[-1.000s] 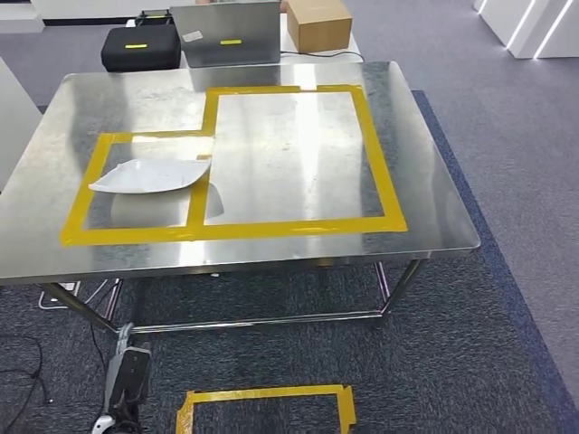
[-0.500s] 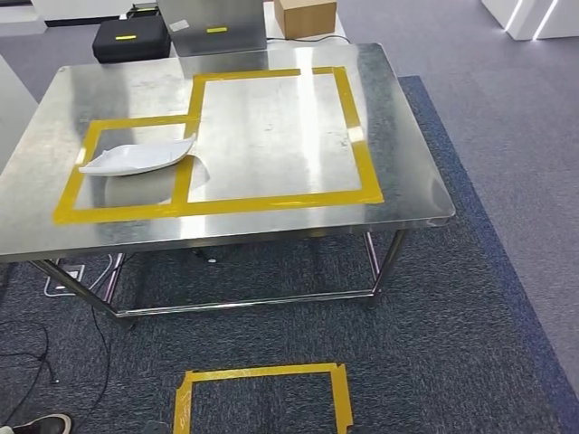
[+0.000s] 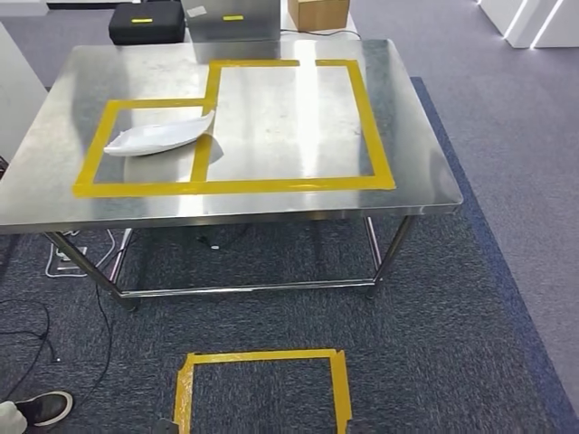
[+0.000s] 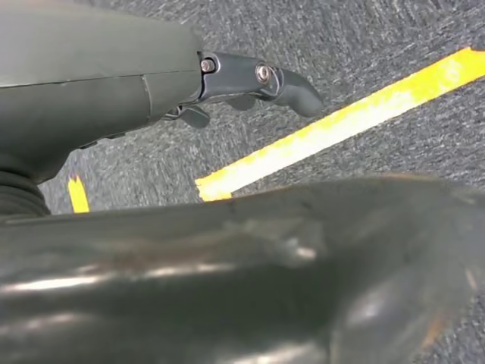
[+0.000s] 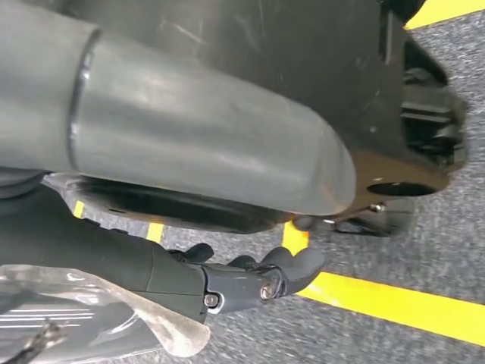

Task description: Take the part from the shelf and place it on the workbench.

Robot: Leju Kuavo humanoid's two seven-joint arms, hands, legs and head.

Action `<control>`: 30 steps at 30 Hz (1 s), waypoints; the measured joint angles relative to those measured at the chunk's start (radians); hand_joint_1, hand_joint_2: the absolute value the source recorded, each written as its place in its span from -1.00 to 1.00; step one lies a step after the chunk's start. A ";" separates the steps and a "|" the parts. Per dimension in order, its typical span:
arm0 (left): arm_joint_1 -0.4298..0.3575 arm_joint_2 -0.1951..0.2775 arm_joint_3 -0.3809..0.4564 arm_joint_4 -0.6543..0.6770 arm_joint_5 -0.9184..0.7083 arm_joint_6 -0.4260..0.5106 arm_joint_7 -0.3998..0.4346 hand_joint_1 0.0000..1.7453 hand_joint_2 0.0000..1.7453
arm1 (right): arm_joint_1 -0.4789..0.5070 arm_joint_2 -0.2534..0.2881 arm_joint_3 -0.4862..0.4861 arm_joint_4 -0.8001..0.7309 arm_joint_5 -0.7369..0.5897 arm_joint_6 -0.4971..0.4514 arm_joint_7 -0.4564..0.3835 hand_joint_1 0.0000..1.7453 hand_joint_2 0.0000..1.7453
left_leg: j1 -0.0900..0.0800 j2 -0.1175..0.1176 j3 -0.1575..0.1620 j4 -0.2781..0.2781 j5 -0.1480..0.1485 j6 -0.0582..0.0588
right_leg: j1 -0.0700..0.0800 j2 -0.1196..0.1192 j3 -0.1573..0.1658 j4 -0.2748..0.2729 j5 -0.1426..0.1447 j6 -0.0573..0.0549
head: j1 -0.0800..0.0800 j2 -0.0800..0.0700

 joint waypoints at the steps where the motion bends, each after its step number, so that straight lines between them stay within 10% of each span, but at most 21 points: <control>1: -0.001 0.001 -0.004 0.000 -0.007 0.000 0.000 -1.00 -1.00 | 0.000 0.000 -0.004 0.000 -0.003 0.000 -0.001 -1.00 -1.00 | -0.001 0.002 -0.011 0.001 0.008 0.001 | 0.000 0.000 -0.013 0.061 -0.027 0.002 | 0.001 0.000; 4: -0.003 0.001 -0.016 0.003 -0.025 -0.005 0.015 -1.00 -1.00 | 0.002 0.000 -0.018 0.000 -0.016 0.000 -0.005 -1.00 -1.00 | -0.004 0.008 -0.047 0.010 0.033 -0.001 | 0.000 0.000 0.021 0.089 0.024 0.005 | 0.002 0.000; 6: -0.004 0.001 -0.025 0.005 -0.040 -0.011 0.033 -1.00 -1.00 | 0.001 0.000 -0.028 0.000 -0.023 -0.001 -0.010 -1.00 -1.00 | -0.005 0.008 -0.072 0.022 0.048 -0.008 | 0.000 0.000 0.113 -0.042 0.073 0.003 | 0.003 0.000; 9: 0.000 0.002 -0.039 0.007 -0.060 -0.010 0.051 -1.00 -1.00 | 0.001 0.000 -0.038 -0.001 -0.025 0.009 -0.026 -1.00 -1.00 | -0.007 0.007 -0.092 0.032 0.074 -0.022 | 0.005 0.002 0.205 -0.200 0.053 -0.016 | 0.004 0.000; 12: 0.003 0.004 -0.047 0.010 -0.068 0.000 0.051 -1.00 -1.00 | 0.005 0.000 -0.043 -0.001 -0.023 0.021 -0.033 -1.00 -1.00 | -0.004 0.004 -0.102 0.038 0.070 -0.039 | 0.005 -0.003 0.179 -0.205 0.074 -0.043 | 0.002 0.000; 17: -0.003 0.003 -0.054 0.012 -0.077 0.019 0.031 -1.00 -1.00 | 0.008 0.000 -0.048 0.000 -0.016 0.018 -0.028 -1.00 -1.00 | 0.003 0.001 -0.122 0.277 -0.142 -0.061 | 0.003 -0.012 0.104 -0.197 0.142 -0.060 | -0.011 0.000; 20: -0.013 0.000 -0.056 0.012 -0.085 0.034 0.014 -1.00 -1.00 | 0.007 0.000 -0.052 0.000 -0.017 0.018 -0.026 -1.00 -1.00 | 0.006 0.001 -0.049 0.267 -0.067 -0.061 | 0.004 -0.015 0.040 -0.173 0.176 -0.056 | -0.011 0.000; 24: -0.025 -0.003 -0.070 0.012 -0.111 0.062 -0.013 -1.00 -1.00 | 0.008 0.000 -0.056 -0.001 -0.018 0.011 -0.031 -1.00 -1.00 | 0.001 -0.004 0.127 0.000 -0.086 -0.045 | 0.007 -0.013 -0.011 -0.155 0.218 -0.036 | -0.010 0.000; 27: -0.025 -0.004 -0.077 0.012 -0.117 0.070 -0.020 -1.00 -1.00 | 0.012 0.000 -0.059 0.000 -0.020 0.005 -0.036 -1.00 -1.00 | -0.003 0.000 0.111 -0.026 -0.066 -0.024 | 0.001 -0.011 -0.025 -0.158 0.232 -0.017 | -0.011 0.000; 30: -0.024 -0.004 -0.079 0.013 -0.120 0.073 -0.022 -1.00 -1.00 | 0.016 0.000 -0.060 0.001 -0.020 0.003 -0.038 -1.00 -1.00 | -0.003 0.006 0.062 -0.029 -0.021 -0.002 | 0.000 -0.003 -0.060 -0.054 0.090 -0.006 | -0.004 0.000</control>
